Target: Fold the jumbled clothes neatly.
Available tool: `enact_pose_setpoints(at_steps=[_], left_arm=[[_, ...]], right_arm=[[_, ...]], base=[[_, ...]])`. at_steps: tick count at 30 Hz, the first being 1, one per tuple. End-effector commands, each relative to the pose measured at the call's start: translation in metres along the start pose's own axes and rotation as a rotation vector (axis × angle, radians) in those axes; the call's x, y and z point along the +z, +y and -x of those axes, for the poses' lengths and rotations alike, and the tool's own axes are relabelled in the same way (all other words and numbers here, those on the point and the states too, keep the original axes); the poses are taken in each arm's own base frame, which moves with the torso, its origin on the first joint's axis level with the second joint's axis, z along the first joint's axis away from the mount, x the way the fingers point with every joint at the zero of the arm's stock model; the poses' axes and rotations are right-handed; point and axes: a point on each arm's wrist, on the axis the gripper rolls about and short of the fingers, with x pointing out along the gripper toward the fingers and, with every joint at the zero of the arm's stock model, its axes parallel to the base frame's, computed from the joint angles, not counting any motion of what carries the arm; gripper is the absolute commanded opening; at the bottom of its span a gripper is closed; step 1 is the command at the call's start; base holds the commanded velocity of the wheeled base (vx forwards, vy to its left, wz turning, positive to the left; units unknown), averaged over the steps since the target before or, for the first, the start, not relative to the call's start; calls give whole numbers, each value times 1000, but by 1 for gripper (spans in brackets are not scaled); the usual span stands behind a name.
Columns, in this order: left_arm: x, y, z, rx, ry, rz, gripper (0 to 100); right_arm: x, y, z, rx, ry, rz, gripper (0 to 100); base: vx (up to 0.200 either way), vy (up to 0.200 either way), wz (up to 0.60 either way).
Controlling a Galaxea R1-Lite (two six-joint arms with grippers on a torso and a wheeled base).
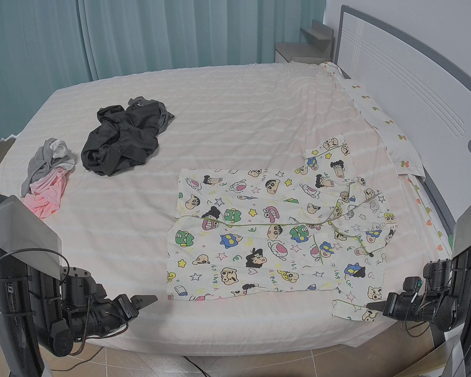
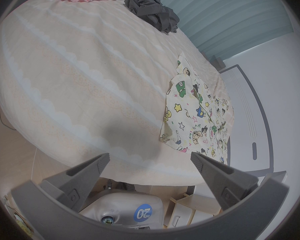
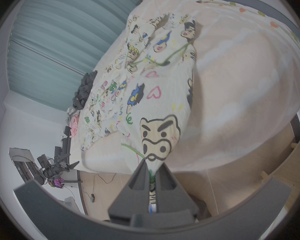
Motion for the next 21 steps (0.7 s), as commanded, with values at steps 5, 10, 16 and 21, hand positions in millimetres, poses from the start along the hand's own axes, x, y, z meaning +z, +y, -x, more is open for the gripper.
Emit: enact_pose_setpoints(at_steps=[5,10,16,21], left_arm=[[-1,0,3,-3,0,1,100],[-4,-2,2,-11,11,-9,100],[-11,-10,0,-17,23,-40,100],[-19,-31,-8,-49,-4,-20,100]], right_arm=[[-3,-8,12,-42,23,23,0],[-4,-13,19,-64,36,39,0],[-6,-12,20,-67,61,62,0],[-6,-10,17,-53,63,98,0]], base=[[0,0,0],[0,0,0],[0,0,0],[0,0,0]])
